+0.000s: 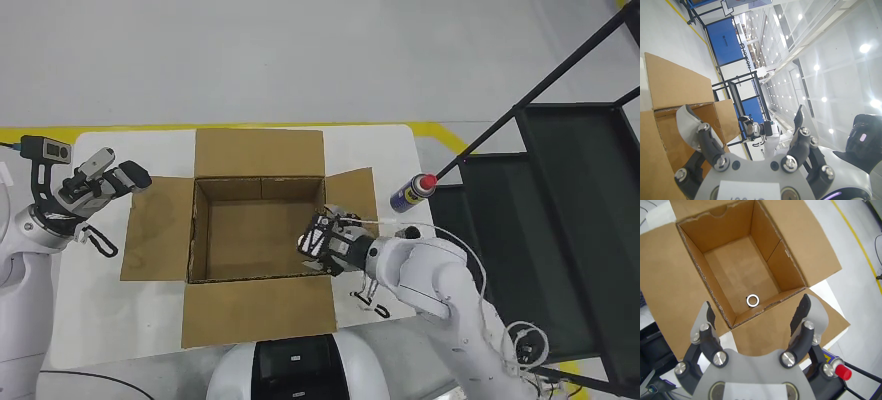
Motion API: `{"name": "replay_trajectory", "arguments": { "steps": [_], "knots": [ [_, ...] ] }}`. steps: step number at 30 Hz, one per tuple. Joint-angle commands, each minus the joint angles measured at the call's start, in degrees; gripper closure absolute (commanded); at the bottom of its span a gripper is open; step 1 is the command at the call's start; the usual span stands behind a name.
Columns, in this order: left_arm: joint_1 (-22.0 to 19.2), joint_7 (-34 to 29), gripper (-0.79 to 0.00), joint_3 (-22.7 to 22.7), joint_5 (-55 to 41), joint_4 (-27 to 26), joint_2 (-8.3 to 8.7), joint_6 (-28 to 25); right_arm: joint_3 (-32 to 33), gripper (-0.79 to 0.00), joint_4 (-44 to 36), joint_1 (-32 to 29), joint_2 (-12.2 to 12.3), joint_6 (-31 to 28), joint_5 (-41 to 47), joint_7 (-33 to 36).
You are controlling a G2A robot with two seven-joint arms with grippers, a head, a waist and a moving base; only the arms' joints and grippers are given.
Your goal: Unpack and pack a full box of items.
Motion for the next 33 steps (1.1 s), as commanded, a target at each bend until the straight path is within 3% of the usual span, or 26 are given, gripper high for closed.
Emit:
{"name": "replay_trajectory", "arguments": {
  "steps": [1,8,26,30,33],
  "knots": [
    [0.00,0.00,-0.785,0.00,0.00,0.00,0.00,0.00,-4.56,-0.785,3.78,5.89,-0.58,0.72,1.88,5.39],
    [0.00,0.00,-0.785,0.00,0.00,0.00,0.00,0.00,-10.95,-0.785,13.18,15.96,-1.93,3.67,7.17,12.89],
    [0.00,0.00,-0.785,0.00,0.00,0.00,0.00,0.00,-11.27,-0.785,14.58,15.87,-1.89,4.17,6.35,12.68],
    [0.00,0.00,-0.785,0.00,0.00,0.00,0.00,0.00,-14.53,-0.785,19.49,19.91,-2.61,7.02,6.08,16.24],
    [0.00,0.00,-0.785,0.00,0.00,0.00,0.00,0.00,-20.62,-0.785,24.73,25.74,-3.60,11.10,4.19,20.33]
  ]
}}
